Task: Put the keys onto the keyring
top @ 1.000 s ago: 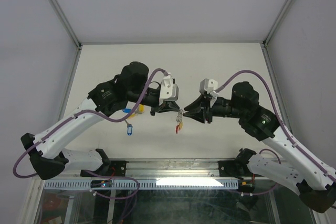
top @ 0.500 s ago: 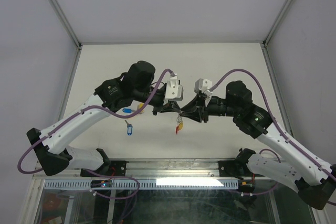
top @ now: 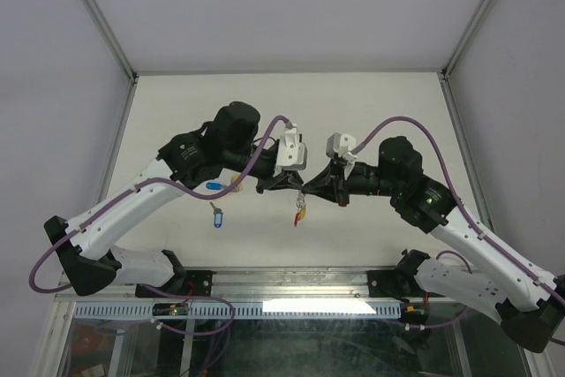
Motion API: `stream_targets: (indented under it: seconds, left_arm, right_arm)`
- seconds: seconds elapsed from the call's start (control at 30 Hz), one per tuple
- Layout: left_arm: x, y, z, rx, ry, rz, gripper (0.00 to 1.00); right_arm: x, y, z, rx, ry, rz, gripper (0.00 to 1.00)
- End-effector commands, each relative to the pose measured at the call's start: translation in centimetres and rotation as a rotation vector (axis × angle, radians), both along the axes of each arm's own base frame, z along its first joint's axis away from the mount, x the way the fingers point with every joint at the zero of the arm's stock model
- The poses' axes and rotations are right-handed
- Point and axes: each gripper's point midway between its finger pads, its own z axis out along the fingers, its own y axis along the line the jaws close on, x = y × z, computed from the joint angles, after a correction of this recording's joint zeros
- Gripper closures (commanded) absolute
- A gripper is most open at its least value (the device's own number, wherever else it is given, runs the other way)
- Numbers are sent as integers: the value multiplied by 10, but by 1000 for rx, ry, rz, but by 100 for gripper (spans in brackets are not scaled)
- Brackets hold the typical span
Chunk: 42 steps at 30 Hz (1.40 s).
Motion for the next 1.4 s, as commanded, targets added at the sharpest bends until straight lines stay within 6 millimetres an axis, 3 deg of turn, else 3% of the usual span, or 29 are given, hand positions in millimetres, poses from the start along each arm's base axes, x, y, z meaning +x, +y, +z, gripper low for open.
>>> stream_targets:
  seconds: [0.0,0.1,0.27,0.43,0.8,1.1,1.37]
  left_arm:
    - [-10,-5,51,-160,-86,-52,79]
    - [-13,-2,70,-245,-112,-32,68]
    - [-24,7,102,-408,-129,-5,67]
    - [-33,10,114,-484,-112,-20,67]
    - [-47,10,123,-533,-114,-98,70]
    - [-56,13,131,-604,-116,-130,67]
    - [-55,9,130,-615,-108,-136,67]
  right_arm:
    - [0,2,34,129,-104,-1,100]
    - [0,-3,45,189,-196,-19,100]
    - [-6,-16,58,302,-454,-23,100]
    - [-21,-21,65,373,-680,43,100]
    - [-35,-26,108,469,-805,76,100]
    - [-45,-28,141,576,-764,88,100]
    - [-47,-27,147,607,-697,91,100]
